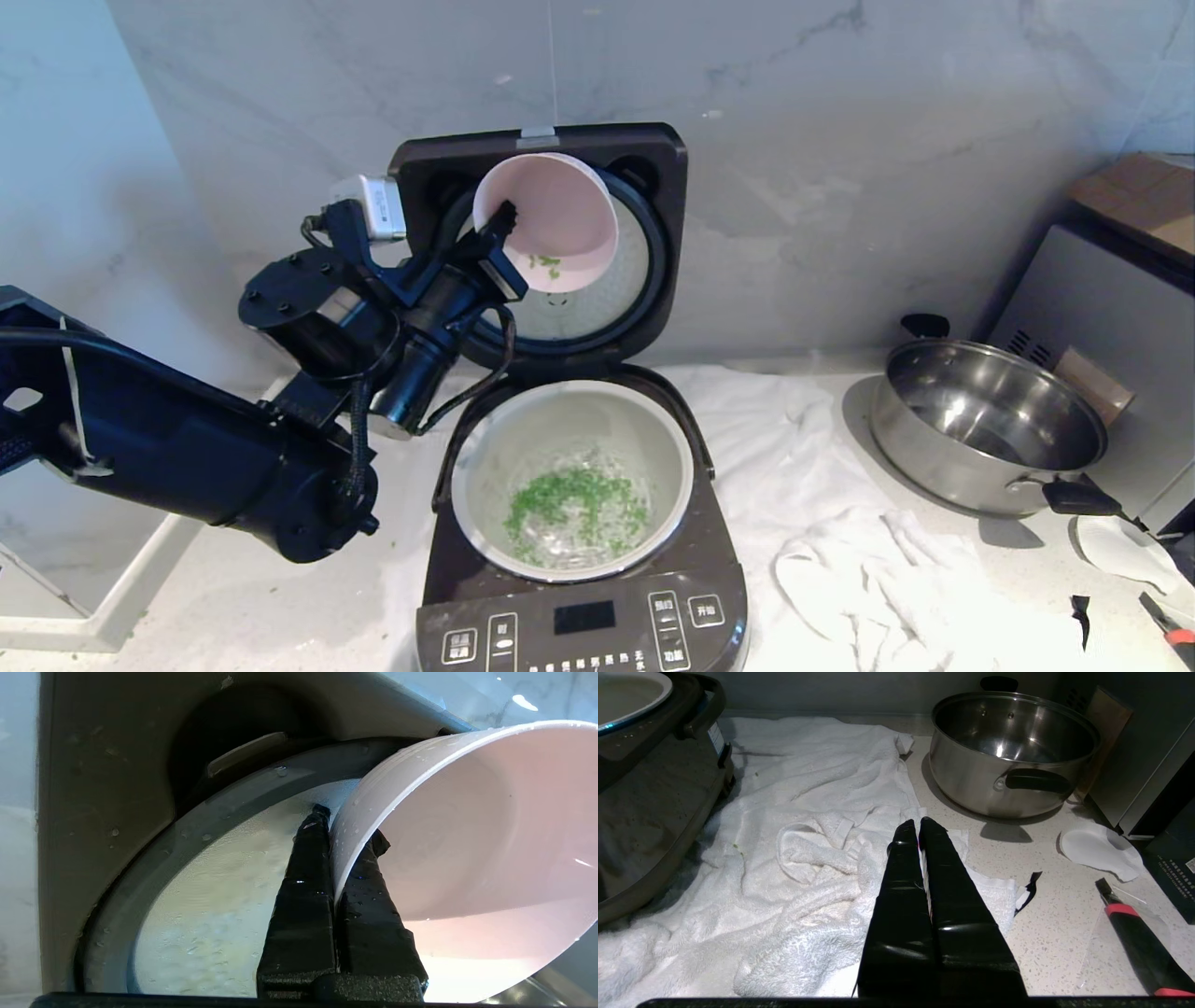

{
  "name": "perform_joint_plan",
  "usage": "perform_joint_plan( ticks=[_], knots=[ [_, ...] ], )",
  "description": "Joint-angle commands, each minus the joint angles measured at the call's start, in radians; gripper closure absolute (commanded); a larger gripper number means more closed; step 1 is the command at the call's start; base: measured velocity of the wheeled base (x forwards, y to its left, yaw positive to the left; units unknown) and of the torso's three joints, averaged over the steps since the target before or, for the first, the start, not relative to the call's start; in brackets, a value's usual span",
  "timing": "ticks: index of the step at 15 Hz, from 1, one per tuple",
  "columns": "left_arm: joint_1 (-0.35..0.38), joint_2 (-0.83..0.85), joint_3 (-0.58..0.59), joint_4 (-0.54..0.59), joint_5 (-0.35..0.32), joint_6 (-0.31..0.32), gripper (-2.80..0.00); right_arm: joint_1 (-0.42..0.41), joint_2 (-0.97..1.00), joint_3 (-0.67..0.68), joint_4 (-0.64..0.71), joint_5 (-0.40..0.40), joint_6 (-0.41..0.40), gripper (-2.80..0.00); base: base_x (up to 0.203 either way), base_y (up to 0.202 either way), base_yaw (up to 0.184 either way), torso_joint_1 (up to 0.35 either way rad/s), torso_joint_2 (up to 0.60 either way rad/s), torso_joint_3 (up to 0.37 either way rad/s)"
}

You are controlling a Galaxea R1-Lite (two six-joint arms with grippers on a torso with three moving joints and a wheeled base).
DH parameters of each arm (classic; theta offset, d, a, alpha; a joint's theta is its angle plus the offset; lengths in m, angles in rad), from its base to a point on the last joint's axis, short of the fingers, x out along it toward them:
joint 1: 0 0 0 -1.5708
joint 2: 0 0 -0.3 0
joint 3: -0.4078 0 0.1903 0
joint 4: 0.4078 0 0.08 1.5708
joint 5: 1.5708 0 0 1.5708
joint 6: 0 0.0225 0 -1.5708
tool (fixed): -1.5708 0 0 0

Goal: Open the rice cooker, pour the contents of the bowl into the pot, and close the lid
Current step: Pour the water from the bowl into the rice cooker

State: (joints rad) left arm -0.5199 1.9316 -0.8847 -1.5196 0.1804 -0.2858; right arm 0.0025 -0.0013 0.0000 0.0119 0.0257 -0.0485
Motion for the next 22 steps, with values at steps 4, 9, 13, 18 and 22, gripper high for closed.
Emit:
perform_joint_plan(
  ticks=[4,9,13,18,22],
  knots=[
    [-0.013,-0.050,0.071,-0.010,0.002,-0.045,0.00,0.001,0.001,0.000,0.000,0.000,-0.001,0.00,0.000,0.000,0.000,0.000,0.00,0.000],
    [-0.011,-0.124,0.219,-0.010,-0.077,-0.083,0.00,0.001,0.001,0.000,0.000,0.000,-0.001,0.00,0.000,0.000,0.000,0.000,0.00,0.000],
    [-0.014,-0.172,0.318,0.060,-0.103,-0.079,0.00,0.001,0.001,0.000,0.000,0.000,-0.001,0.00,0.000,0.000,0.000,0.000,0.00,0.000],
    [-0.015,-0.355,0.313,0.554,-0.104,-0.083,0.00,0.001,0.001,0.000,0.000,0.000,-0.001,0.00,0.000,0.000,0.000,0.000,0.00,0.000],
    [-0.010,-0.512,0.287,0.891,-0.140,-0.140,0.00,0.001,0.001,0.000,0.000,0.000,-0.001,0.00,0.000,0.000,0.000,0.000,0.00,0.000]
  ],
)
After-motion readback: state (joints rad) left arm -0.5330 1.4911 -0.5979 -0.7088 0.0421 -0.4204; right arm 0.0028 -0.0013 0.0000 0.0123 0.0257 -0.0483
